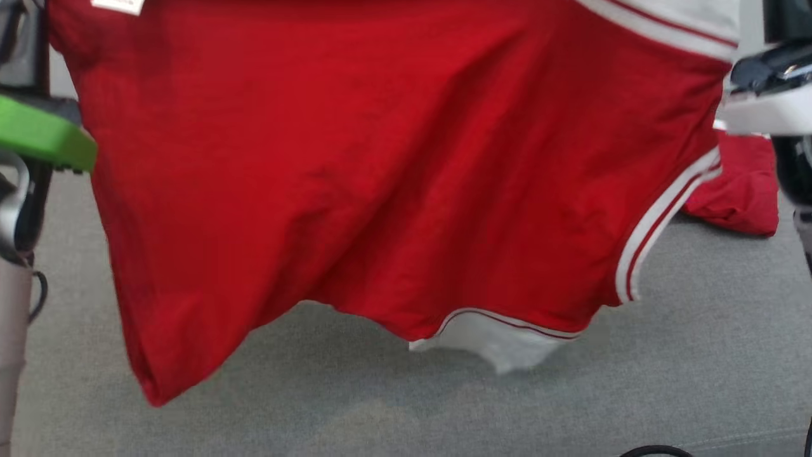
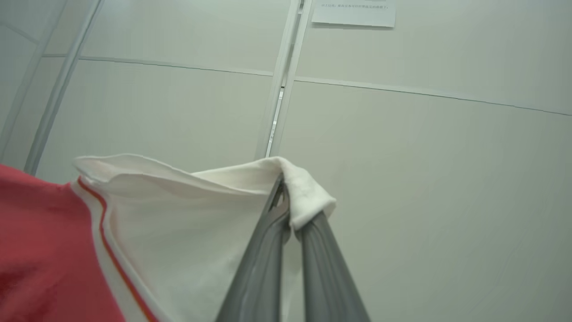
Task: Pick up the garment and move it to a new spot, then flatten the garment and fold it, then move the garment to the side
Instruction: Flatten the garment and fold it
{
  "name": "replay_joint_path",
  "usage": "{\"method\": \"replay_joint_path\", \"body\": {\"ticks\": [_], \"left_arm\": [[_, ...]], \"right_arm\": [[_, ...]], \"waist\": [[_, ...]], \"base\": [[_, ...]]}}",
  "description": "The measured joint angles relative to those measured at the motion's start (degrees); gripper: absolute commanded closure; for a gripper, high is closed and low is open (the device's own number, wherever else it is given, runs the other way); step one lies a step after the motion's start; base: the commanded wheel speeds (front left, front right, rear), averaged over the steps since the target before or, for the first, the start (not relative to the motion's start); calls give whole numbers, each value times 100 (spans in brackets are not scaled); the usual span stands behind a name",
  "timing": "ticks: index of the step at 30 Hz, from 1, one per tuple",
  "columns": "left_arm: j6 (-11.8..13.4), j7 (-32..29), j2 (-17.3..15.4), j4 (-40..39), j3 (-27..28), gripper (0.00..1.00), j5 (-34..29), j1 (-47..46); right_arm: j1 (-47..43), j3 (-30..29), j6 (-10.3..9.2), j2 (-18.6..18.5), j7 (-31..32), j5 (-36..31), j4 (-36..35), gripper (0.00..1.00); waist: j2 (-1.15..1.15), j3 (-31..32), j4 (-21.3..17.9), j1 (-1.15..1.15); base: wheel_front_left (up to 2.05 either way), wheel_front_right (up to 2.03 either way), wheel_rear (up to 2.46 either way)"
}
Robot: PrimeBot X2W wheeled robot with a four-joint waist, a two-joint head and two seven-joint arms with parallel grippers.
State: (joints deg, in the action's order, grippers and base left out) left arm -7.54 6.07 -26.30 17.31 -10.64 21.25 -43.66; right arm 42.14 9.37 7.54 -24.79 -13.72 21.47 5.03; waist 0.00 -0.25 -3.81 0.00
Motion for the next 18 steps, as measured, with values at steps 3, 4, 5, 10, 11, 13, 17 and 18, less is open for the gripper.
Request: {"method": "replay_joint_path", "body": {"ticks": [3, 4, 5, 10, 11, 13, 17, 18], "left_arm": [[1, -213, -134, 110, -256, 100, -23, -653], [1, -277, -159, 153, -352, 100, -53, -872], [0, -318, -155, 211, -438, 100, -85, -1106], [0, -352, -89, 880, -646, 100, -359, -2480], [2, -318, -53, 1040, -660, 100, -407, -2765], [56, -176, -29, 1339, -721, 100, -620, -3389], [177, 342, -4, 1805, -820, 100, -1007, -4568], [178, 479, 4, 1911, -836, 100, -1061, -4776]], "right_arm": [[723, 183, 0, -189, 260, -13, 235, 100], [977, 261, 0, -256, 354, -31, 325, 100], [1249, 309, 0, -304, 441, -34, 456, 100], [2954, 627, 0, -433, 751, -319, 1277, 100], [3344, 651, -1, -409, 781, -433, 1496, 100], [4136, 683, 2, -378, 789, -768, 1896, 100], [5583, 387, 1, -244, 376, -1424, 2563, 100], [5797, 354, 1, -214, 292, -1583, 2721, 100]], "waist": [[0, -258, 23, 0], [0, -362, 30, 0], [0, -476, 38, 0], [0, -1202, 75, 0], [0, -1372, 86, 0], [0, -1720, 109, 2], [0, -2364, 151, 2], [0, -2505, 159, 2]], "base": [[0, 0, 0], [0, 0, 0], [0, 0, 0], [0, 0, 0], [0, 0, 0], [0, 0, 0], [0, 0, 0], [0, 0, 0]]}}
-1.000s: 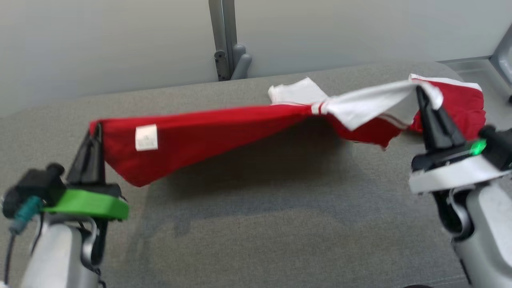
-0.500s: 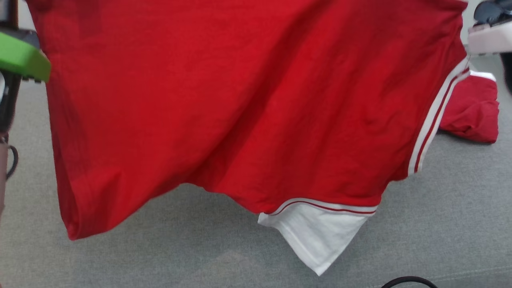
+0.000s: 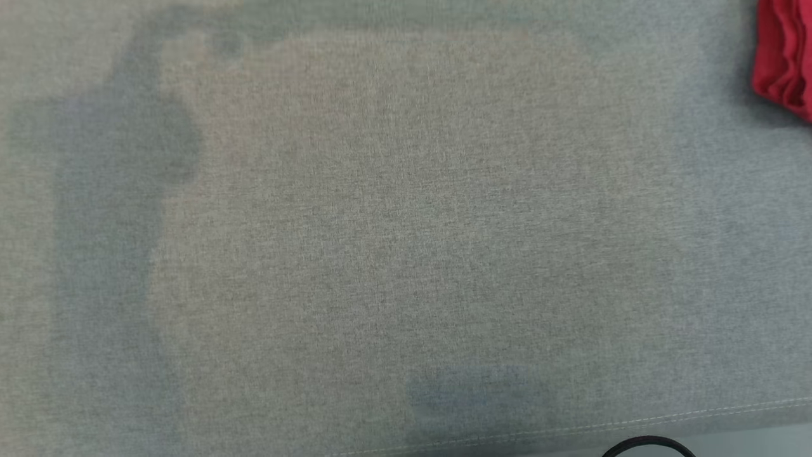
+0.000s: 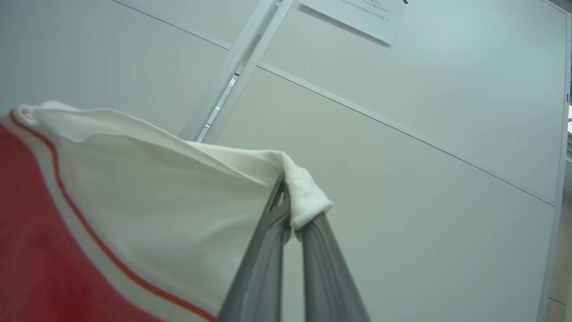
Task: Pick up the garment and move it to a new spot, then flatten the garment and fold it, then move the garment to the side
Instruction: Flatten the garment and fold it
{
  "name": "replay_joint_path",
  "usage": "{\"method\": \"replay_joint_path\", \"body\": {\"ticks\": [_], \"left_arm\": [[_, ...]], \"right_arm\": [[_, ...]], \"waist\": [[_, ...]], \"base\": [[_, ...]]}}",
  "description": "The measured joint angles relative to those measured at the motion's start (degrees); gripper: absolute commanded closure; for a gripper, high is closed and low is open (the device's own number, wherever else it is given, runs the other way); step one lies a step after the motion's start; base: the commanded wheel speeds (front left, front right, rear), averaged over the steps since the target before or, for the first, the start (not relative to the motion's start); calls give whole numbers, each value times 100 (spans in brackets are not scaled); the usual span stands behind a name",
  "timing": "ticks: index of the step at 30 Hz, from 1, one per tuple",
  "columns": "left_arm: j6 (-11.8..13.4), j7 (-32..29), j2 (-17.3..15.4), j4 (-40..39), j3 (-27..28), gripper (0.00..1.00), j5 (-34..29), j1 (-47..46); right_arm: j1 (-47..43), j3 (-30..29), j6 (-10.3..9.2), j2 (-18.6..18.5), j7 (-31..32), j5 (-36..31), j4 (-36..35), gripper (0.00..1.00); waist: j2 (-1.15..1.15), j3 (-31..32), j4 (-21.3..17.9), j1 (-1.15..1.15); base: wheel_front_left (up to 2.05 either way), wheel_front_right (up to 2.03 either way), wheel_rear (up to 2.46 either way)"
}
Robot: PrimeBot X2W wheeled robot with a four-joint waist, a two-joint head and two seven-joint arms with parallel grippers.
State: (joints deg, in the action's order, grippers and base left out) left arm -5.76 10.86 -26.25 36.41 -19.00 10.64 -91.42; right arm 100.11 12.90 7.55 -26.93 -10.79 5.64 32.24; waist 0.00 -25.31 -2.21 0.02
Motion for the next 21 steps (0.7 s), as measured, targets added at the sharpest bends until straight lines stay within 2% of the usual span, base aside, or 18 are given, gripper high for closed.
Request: {"method": "replay_joint_path", "body": {"ticks": [2, 5, 9, 12, 15, 21], "left_arm": [[0, 187, 40, 190, -15, 100, -38, -319], [-26, 316, 77, 488, -55, 100, -33, -439], [-29, 391, 165, 875, 29, 100, 136, 13], [-32, 414, 311, 918, 134, 100, 305, 864], [-9, 414, 512, 746, 447, 100, 519, 2045], [-10, 417, 1046, 416, 1134, 100, 816, 4344]], "right_arm": [[195, -113, -1, 144, -159, -102, 283, 100], [185, 84, -1, 258, -287, -138, 591, 100], [-612, 387, -1, 261, -394, 315, 670, 100], [-1608, 653, 0, 174, -415, 756, 241, 100], [-2972, 857, 0, 26, -421, 1191, -346, 100], [-5351, 791, -1, 82, -421, 1771, -967, 100]], "waist": [[0, -263, 13, 0], [0, -593, 13, 0], [0, -935, -24, 0], [0, -1104, -74, 0], [0, -1129, -128, 0], [0, -840, -179, -1]], "base": [[0, 0, 0], [0, 0, 0], [0, 0, 0], [0, 0, 0], [0, 0, 0], [0, 0, 0]]}}
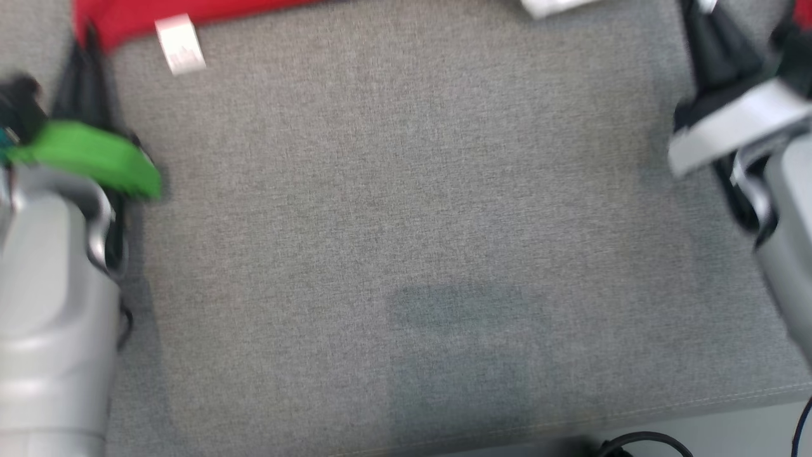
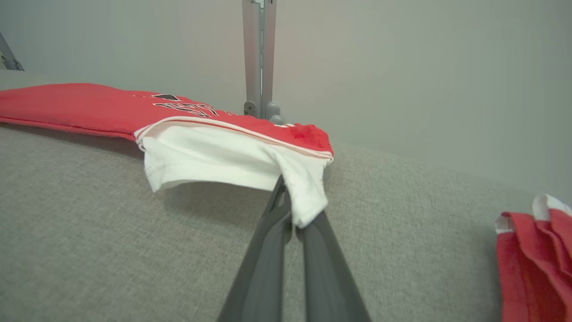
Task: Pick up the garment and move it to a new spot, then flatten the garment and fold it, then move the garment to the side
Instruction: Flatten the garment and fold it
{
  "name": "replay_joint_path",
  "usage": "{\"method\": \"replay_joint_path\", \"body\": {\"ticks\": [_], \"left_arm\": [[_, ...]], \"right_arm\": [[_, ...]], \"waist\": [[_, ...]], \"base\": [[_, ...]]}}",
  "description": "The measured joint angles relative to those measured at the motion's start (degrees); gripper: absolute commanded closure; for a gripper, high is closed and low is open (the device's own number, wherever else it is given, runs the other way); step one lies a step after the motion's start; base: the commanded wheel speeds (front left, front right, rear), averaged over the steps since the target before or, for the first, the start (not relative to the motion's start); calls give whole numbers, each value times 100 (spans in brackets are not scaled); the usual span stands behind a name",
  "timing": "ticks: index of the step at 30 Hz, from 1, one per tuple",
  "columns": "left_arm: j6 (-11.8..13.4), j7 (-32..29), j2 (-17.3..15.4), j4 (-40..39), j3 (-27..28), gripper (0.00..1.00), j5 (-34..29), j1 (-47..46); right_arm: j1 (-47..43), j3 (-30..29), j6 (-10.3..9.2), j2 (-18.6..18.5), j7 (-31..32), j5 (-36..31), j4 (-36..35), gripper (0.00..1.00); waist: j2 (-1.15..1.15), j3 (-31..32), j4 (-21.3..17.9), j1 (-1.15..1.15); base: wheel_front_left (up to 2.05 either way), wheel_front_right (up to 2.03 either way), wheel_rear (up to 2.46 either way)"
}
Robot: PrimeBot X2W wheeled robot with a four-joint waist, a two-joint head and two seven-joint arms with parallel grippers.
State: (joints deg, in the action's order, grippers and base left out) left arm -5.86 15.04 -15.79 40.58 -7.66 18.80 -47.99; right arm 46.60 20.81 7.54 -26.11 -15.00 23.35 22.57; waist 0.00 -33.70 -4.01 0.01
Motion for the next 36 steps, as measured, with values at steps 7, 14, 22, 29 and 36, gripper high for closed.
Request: {"method": "replay_joint_path", "body": {"ticks": [7, 14, 22, 29, 36], "left_arm": [[-76, 18, 504, -108, 603, 100, -37, 1581], [-125, 23, 816, 15, 925, 100, -229, 2674], [-151, 22, 1067, 96, 1223, 100, -445, 3957], [-154, 13, 1230, -43, 1389, 100, -544, 4806], [-155, 12, 1260, -152, 1580, 100, -699, 4970]], "right_arm": [[-1527, -26, 1, 263, 0, 226, 46, 100], [-2528, -13, 1, 509, -5, 336, 360, 100], [-3654, 245, 1, 641, -5, 526, 584, 100], [-4433, 530, 0, 544, -5, 783, 605, 100], [-4765, 1618, 0, 281, -5, 1298, 584, 100]], "waist": [[0, 754, -31, -2], [0, 1534, -26, -2], [0, 2563, -53, -2], [0, 3313, -84, -2], [0, 3560, -8, -2]], "base": [[0, 0, 0], [0, 0, 0], [0, 0, 0], [0, 0, 0], [0, 0, 0]]}}
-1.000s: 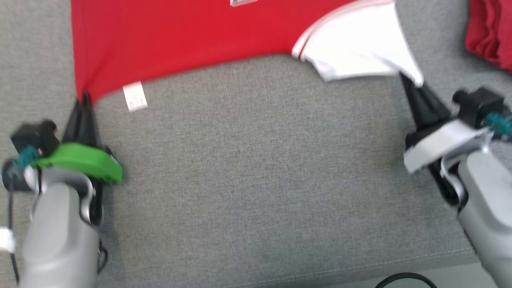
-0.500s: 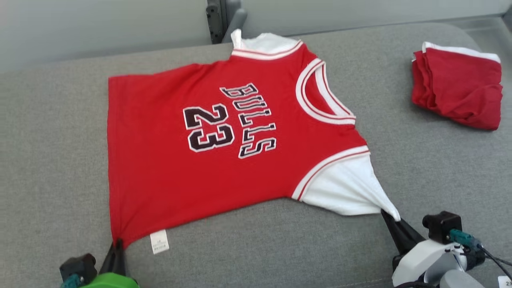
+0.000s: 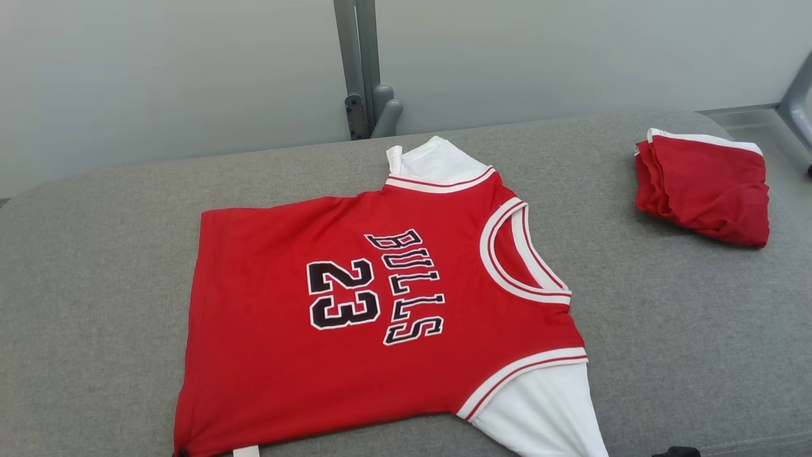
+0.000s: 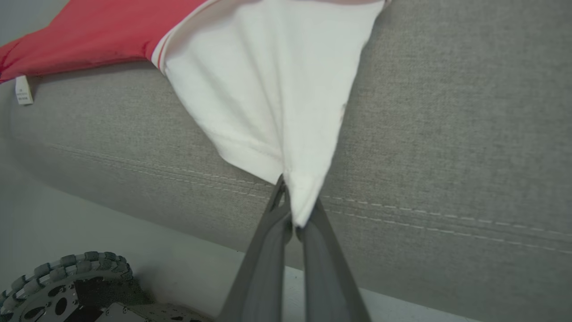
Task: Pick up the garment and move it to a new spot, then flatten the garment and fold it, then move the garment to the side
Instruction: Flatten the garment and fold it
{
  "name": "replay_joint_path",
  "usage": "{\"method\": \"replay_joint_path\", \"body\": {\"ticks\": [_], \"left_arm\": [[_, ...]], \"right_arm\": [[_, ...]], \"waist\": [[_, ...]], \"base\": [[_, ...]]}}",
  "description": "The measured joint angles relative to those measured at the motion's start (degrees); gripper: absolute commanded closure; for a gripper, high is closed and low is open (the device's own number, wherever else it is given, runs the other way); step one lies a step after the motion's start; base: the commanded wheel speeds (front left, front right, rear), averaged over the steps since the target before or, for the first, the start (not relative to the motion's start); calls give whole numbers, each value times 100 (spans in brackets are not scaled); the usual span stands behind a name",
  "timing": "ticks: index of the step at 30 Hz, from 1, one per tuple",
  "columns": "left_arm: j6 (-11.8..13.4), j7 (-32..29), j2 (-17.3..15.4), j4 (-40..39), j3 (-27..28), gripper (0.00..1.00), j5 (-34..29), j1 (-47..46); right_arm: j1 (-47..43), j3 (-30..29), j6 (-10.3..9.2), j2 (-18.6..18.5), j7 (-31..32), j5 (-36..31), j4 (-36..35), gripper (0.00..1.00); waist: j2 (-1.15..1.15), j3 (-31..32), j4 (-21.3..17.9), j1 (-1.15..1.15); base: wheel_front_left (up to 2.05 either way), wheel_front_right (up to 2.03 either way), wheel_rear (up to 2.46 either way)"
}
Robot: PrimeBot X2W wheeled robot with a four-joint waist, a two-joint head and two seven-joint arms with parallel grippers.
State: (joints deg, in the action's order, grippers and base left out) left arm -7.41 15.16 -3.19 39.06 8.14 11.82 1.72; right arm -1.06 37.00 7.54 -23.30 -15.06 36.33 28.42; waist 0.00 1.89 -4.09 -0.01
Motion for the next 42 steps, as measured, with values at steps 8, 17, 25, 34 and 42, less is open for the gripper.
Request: {"method": "replay_joint_path", "body": {"ticks": [8, 17, 25, 34, 42], "left_arm": [[-7, -2, 14, -275, 60, 100, -80, -12], [-7, -2, 24, -1095, -134, 100, -127, -571], [-7, -2, 33, -872, -130, 100, -209, -1318], [33, -2, 35, -525, -285, 100, -293, -1955], [199, -2, 36, -427, -446, 100, -305, -2381]], "right_arm": [[351, 46, 0, -220, 0, 327, -331, 100], [1322, -749, -1, -160, 0, -132, -882, 100], [2483, -705, -1, 89, 0, -513, -310, 100], [3313, -675, -1, 303, 0, -687, 532, 100], [3784, -782, -1, 424, 0, -842, 935, 100]], "waist": [[0, -109, 32, 0], [0, -458, 159, 0], [0, -934, 272, 0], [0, -1388, 392, 1], [0, -1747, 493, 1]], "base": [[0, 0, 0], [0, 0, 0], [0, 0, 0], [0, 0, 0], [0, 0, 0]]}}
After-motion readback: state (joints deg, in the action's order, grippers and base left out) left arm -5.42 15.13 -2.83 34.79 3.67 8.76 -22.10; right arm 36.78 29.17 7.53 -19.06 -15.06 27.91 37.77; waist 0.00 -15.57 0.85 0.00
